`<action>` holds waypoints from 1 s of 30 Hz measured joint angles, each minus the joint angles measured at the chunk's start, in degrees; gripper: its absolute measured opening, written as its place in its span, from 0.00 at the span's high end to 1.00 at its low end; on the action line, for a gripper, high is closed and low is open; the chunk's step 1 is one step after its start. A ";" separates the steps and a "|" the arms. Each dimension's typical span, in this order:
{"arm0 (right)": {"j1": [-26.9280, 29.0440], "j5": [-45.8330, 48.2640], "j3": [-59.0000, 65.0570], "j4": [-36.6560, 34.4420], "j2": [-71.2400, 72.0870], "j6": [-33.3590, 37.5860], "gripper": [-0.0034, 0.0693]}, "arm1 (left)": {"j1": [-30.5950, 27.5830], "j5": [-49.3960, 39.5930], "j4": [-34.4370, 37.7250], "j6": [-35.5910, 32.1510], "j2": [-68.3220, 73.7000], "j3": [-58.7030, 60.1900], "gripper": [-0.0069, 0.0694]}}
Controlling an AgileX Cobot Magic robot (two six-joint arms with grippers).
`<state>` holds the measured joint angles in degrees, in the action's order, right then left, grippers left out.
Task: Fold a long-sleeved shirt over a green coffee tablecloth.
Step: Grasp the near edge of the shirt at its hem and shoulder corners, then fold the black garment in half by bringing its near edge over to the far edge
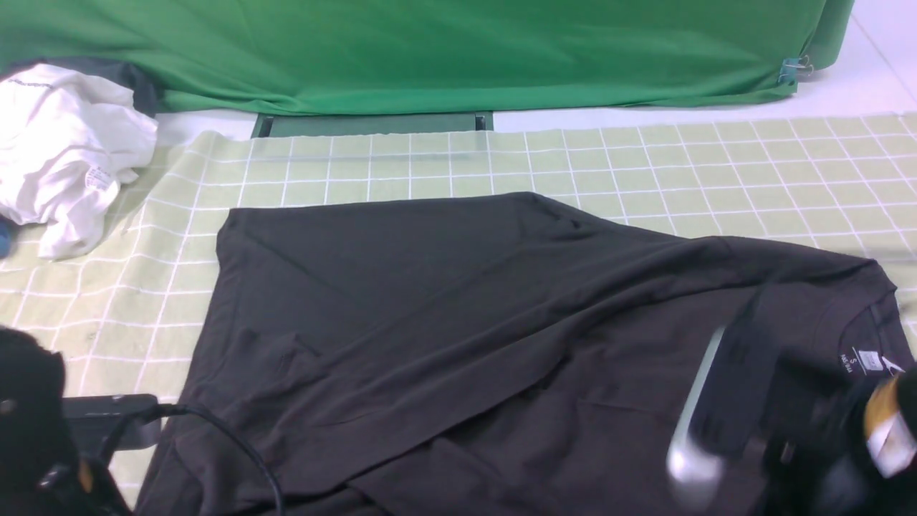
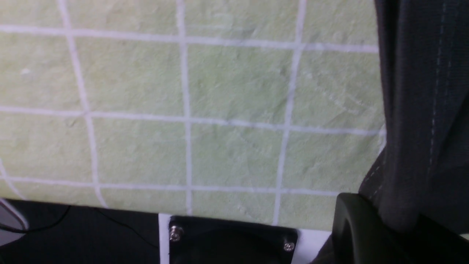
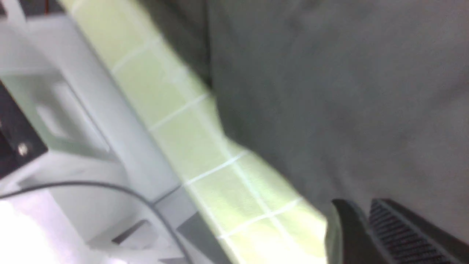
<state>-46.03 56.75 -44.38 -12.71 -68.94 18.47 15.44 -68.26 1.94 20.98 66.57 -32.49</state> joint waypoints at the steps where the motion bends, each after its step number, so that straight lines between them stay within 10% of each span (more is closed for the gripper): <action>1: -0.43 -0.73 0.66 -0.05 -0.22 -0.08 0.75 | 0.00 -0.22 0.00 0.07 -0.31 0.00 0.90; 8: -4.61 -10.56 6.30 0.17 -8.50 -0.14 0.34 | 0.00 0.08 0.05 0.89 -0.74 0.00 0.90; 17: -4.78 -13.69 6.31 0.24 -18.57 -0.07 0.33 | 0.00 0.27 0.05 0.89 -0.91 0.00 0.90; 19: -4.78 -13.89 6.16 0.58 -19.46 0.07 0.37 | 0.00 0.39 0.05 0.89 -0.91 0.00 0.90; 25: -4.78 -14.54 6.16 2.35 -18.77 1.01 0.88 | 0.00 3.80 0.00 1.43 -0.91 -0.08 0.90; 30: -4.78 -13.93 4.67 7.83 -14.28 -1.14 0.92 | -0.68 6.67 -0.05 1.87 -0.91 -2.83 0.90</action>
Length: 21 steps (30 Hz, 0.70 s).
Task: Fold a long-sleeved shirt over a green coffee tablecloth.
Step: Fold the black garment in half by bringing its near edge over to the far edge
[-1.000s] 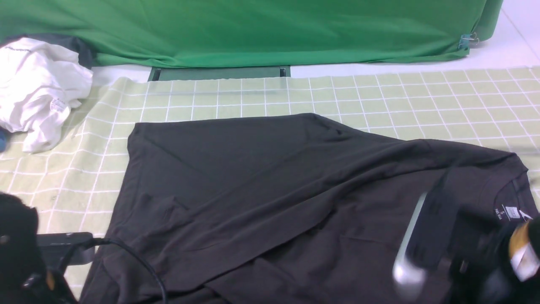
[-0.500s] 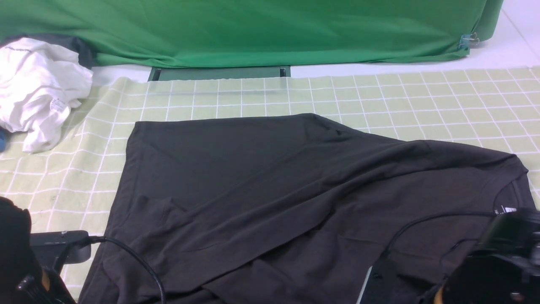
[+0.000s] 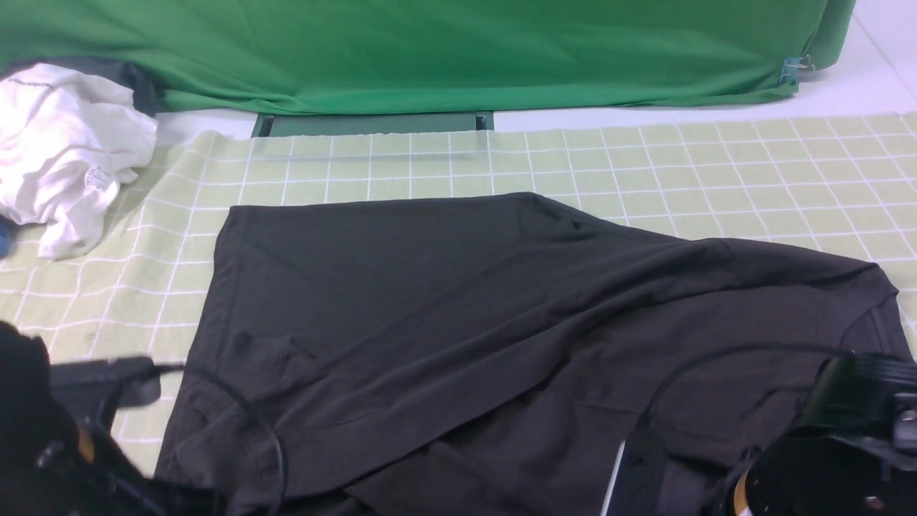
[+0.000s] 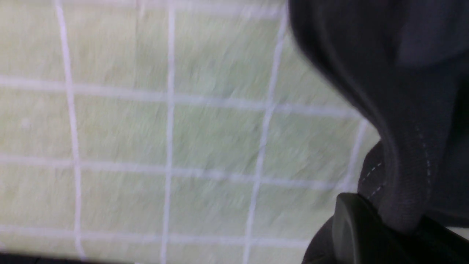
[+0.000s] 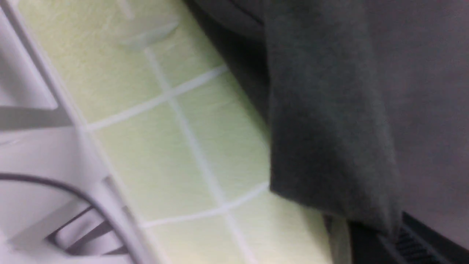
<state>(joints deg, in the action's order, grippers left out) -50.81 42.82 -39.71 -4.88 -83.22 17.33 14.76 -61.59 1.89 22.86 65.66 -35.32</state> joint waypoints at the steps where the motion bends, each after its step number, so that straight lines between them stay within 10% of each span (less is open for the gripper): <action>1: 0.05 0.27 -1.03 2.18 1.12 -1.43 0.92 | -0.69 0.87 0.06 0.16 0.12 -1.61 0.90; 21: 18.97 1.60 -38.14 8.30 -13.83 6.71 0.92 | -17.61 6.59 3.19 -5.96 28.63 -39.60 0.90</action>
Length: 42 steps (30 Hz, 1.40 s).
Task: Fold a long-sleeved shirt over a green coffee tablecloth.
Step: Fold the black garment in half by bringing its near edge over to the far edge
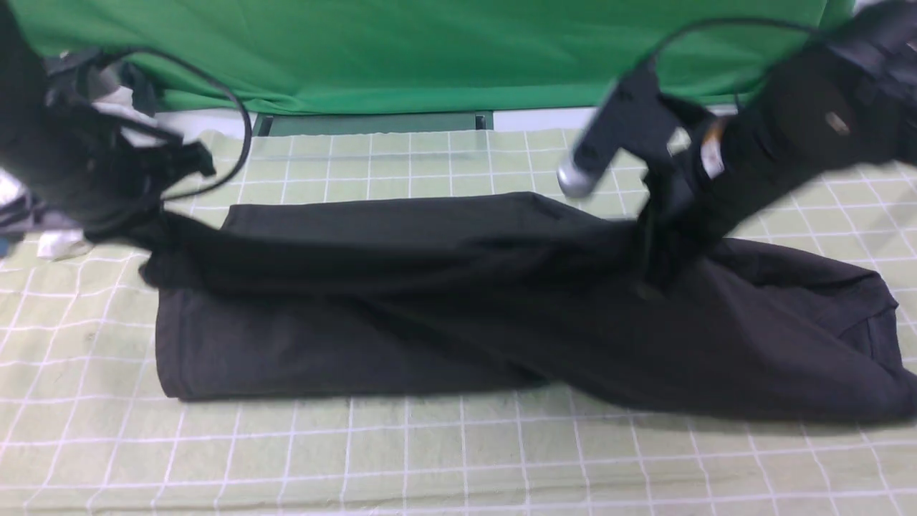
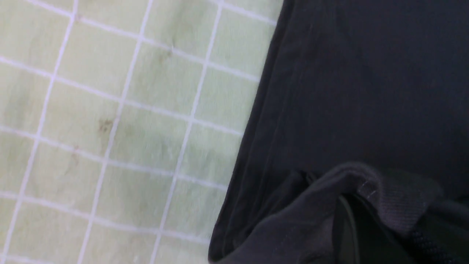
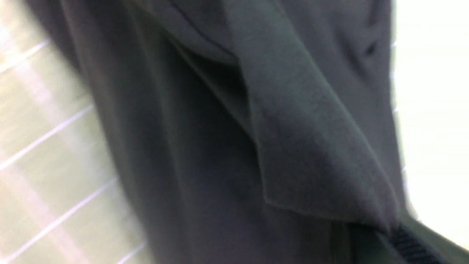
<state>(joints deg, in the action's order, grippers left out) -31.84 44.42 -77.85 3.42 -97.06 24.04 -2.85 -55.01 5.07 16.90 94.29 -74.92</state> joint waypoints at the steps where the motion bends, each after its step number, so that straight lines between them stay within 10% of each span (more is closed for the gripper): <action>1: 0.79 0.00 -1.88 -0.05 -2.15 0.51 0.92 | -0.52 0.00 0.34 -0.17 2.25 -2.06 0.90; 16: 6.86 -0.45 -27.04 -0.11 -28.52 3.08 0.91 | -1.59 -2.48 2.98 -0.83 27.16 -25.16 0.89; 29: 6.91 -1.42 -28.80 0.80 -28.27 -2.85 0.37 | -1.59 -6.54 -2.09 -1.66 28.27 -34.79 0.52; 34: 6.91 6.01 -30.07 3.10 -23.20 -6.39 0.52 | -1.66 -13.12 -4.09 -6.33 27.99 -41.98 0.46; 38: 6.98 9.43 -30.13 3.41 -17.51 -7.18 0.87 | 1.32 -14.25 3.35 -13.58 26.82 -41.60 0.65; 42: 6.98 11.18 -30.13 3.41 -13.66 -7.23 0.95 | 9.00 -14.25 4.69 -17.68 27.05 -38.64 0.87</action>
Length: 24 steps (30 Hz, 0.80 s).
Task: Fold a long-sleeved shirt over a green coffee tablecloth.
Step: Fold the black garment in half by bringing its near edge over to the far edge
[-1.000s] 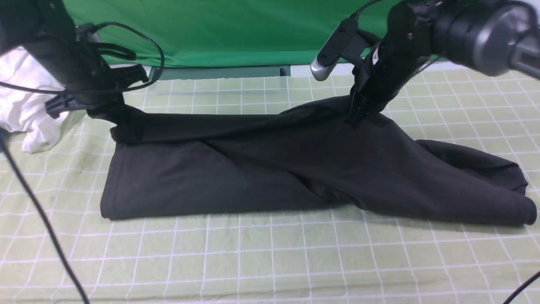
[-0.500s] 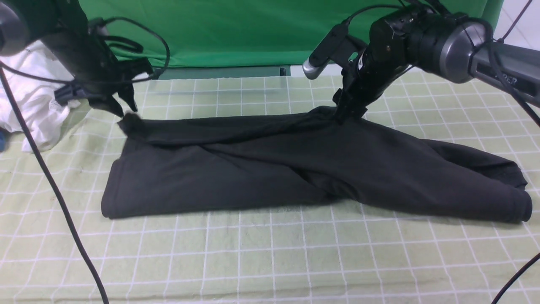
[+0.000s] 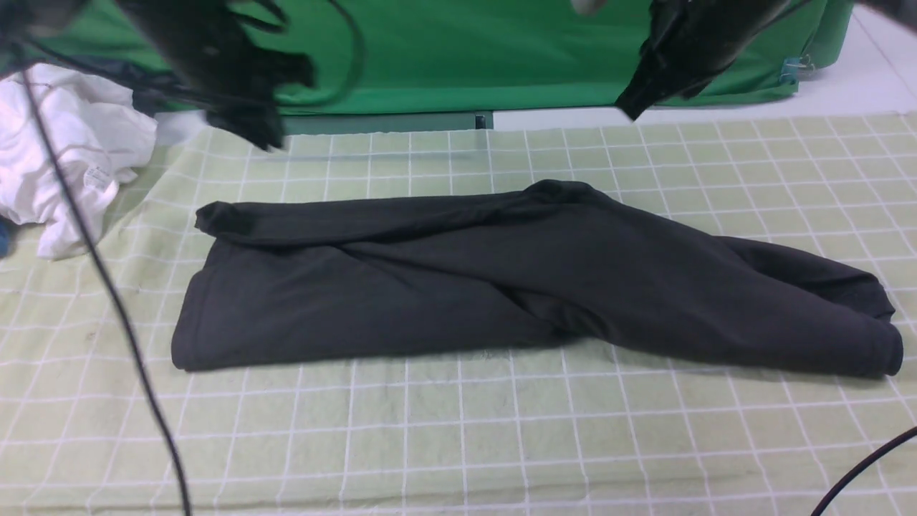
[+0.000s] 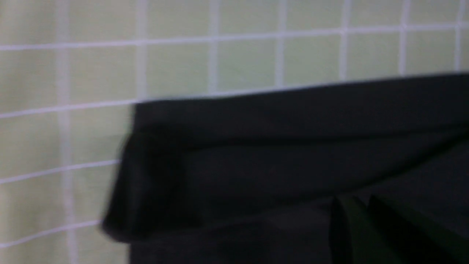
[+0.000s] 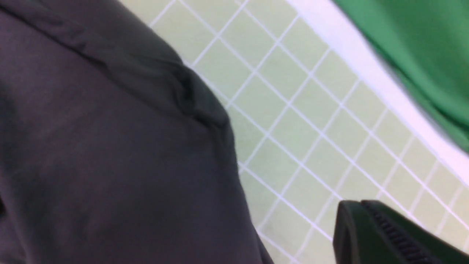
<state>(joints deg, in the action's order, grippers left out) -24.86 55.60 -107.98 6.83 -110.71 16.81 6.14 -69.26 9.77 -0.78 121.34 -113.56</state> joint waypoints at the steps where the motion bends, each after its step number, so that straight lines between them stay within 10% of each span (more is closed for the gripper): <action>1: 0.06 0.72 0.00 0.06 0.94 0.00 0.95 | 2.35 0.35 0.20 -0.88 0.38 0.81 0.89; 18: 0.11 4.98 0.05 0.01 1.90 0.00 0.96 | 9.96 9.16 -3.41 -0.32 12.11 1.74 0.90; 24: 0.11 5.62 0.05 -0.23 3.06 0.00 0.96 | 9.96 19.05 -16.01 7.29 13.37 0.57 0.90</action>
<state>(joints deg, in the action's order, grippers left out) -24.75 61.22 -107.93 6.60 -107.65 16.81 16.11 -50.21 -6.24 6.51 134.71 -112.99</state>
